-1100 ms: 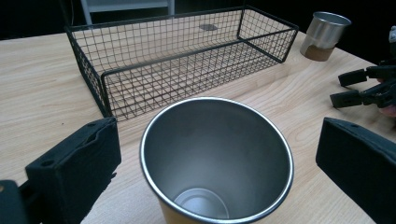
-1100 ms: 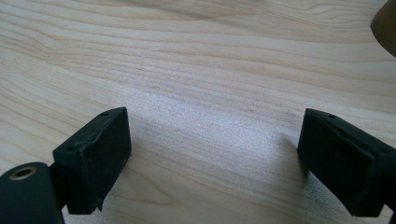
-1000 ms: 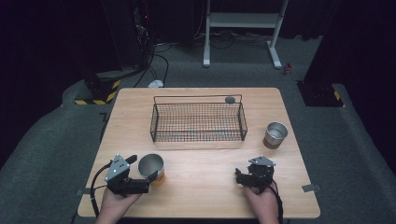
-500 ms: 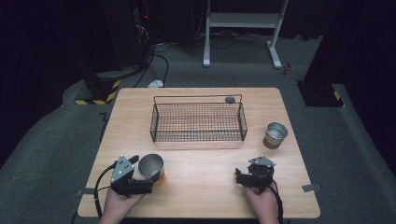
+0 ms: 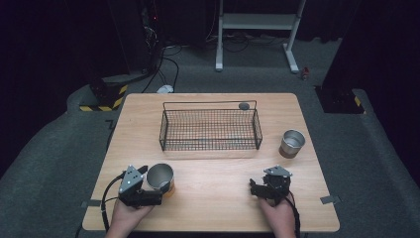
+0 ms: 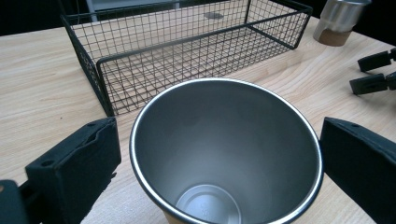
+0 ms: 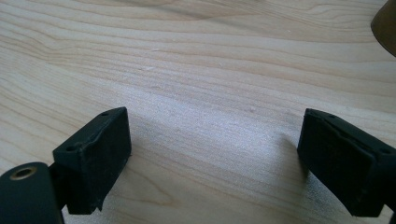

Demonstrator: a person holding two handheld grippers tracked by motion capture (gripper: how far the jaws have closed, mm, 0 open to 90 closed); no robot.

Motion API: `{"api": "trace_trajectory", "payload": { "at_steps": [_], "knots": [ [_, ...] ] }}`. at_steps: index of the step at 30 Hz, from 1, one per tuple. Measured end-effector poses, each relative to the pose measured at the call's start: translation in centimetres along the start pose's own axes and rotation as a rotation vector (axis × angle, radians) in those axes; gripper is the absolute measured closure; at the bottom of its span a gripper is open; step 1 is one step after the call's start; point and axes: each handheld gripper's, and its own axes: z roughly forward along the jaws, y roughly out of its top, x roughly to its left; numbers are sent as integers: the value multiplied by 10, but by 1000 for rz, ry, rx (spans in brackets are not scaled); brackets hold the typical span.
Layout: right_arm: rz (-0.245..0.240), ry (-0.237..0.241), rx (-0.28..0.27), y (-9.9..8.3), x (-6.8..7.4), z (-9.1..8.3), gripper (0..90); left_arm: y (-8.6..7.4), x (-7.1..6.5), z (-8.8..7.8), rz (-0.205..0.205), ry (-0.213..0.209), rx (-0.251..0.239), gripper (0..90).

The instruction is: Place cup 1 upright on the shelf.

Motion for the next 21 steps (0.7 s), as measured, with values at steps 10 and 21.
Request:
{"api": "trace_trajectory", "payload": {
  "at_steps": [10, 21],
  "knots": [
    [0, 0, 0, 0, 0, 0, 94, -6, -4, 7, 28, 7, 21, 6],
    [0, 0, 0, 0, 0, 0, 94, -12, -2, 13, 24, 1, 29, 6]
  ]
}}
